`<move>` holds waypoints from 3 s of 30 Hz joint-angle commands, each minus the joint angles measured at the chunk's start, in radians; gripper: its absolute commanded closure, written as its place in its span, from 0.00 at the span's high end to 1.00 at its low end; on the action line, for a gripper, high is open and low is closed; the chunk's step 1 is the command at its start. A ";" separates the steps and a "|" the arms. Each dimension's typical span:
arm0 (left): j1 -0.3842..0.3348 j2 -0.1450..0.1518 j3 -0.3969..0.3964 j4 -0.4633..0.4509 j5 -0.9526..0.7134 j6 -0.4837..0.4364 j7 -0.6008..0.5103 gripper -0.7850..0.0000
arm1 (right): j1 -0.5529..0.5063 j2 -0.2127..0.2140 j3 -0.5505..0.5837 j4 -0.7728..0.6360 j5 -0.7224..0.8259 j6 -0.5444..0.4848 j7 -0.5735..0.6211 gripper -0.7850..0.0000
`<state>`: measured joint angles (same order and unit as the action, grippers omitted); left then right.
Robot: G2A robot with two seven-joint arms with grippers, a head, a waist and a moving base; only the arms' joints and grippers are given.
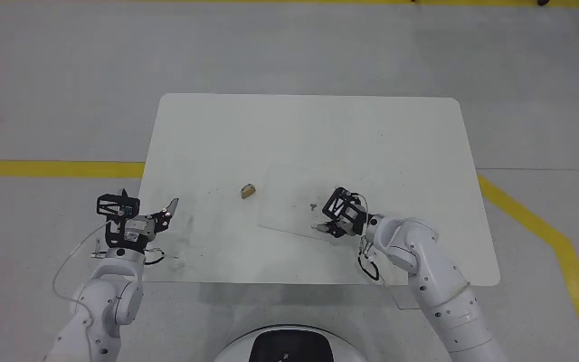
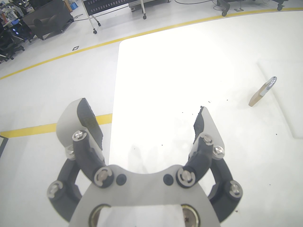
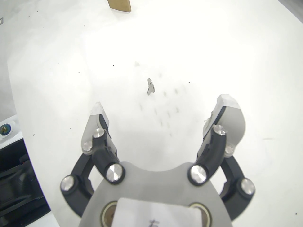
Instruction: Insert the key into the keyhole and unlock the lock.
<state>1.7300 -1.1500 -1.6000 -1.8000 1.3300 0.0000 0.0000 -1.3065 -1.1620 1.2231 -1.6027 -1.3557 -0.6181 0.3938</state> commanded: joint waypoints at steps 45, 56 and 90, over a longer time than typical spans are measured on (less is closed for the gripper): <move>0.000 0.000 0.000 0.000 0.000 0.000 0.000 1.00 | -0.048 0.014 0.094 0.026 0.285 0.014 -0.263 0.00; 0.000 0.000 0.000 0.000 0.000 0.000 0.000 1.00 | -0.032 0.022 0.159 0.211 0.892 -0.234 -0.183 0.00; -0.247 -0.020 0.264 -0.100 -0.279 -0.419 -0.232 1.00 | -0.017 0.026 0.149 0.247 1.028 -0.337 -0.136 0.00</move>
<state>1.4836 -1.1705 -1.3359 -1.9003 1.0495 -0.4239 -0.2310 -1.3238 -1.1364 1.3721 -1.3553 -0.3279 -0.9547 0.2573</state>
